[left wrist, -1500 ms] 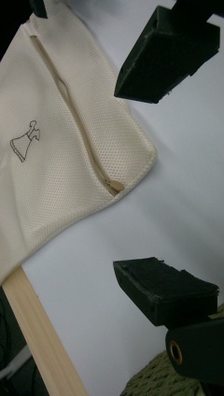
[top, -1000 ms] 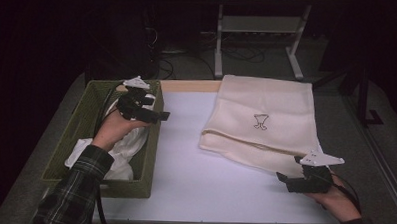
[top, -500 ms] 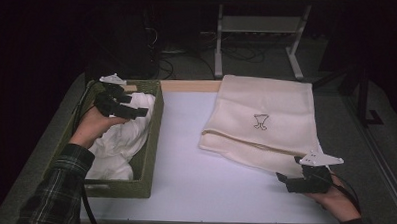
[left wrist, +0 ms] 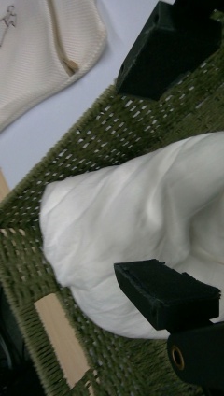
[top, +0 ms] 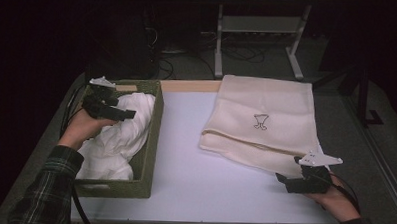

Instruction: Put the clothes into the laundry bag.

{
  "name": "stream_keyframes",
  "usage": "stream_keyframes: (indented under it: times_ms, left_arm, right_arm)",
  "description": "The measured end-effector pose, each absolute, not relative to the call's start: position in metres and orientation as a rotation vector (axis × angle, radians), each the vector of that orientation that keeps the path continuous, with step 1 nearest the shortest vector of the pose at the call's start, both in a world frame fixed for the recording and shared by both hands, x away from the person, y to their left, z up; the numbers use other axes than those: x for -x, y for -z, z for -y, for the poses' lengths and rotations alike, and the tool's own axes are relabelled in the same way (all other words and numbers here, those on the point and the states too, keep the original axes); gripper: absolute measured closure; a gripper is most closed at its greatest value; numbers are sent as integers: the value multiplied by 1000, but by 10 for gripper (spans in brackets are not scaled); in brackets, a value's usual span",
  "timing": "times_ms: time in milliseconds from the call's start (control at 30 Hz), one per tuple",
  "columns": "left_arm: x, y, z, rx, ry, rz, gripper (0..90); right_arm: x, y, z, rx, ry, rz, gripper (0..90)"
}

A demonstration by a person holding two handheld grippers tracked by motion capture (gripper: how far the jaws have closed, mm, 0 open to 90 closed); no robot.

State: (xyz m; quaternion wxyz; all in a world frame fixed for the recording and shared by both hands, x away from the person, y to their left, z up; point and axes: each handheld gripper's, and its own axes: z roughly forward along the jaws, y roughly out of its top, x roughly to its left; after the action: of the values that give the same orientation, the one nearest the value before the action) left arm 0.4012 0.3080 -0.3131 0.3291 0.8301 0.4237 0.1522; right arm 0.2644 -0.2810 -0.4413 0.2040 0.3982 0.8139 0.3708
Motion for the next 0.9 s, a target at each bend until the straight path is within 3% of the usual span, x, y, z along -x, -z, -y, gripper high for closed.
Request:
stream_keyframes:
  times_ms: [367, 900]
  left_arm:
    - [-401, 340, -306, -2278, -397, -1154, 119]
    - [-416, 374, -305, -2348, -255, -1231, 118]
  right_arm:
    - [-265, 443, 281, -1102, -1028, -2282, 107]
    - [-265, 446, 279, -1105, -1017, -2300, 101]
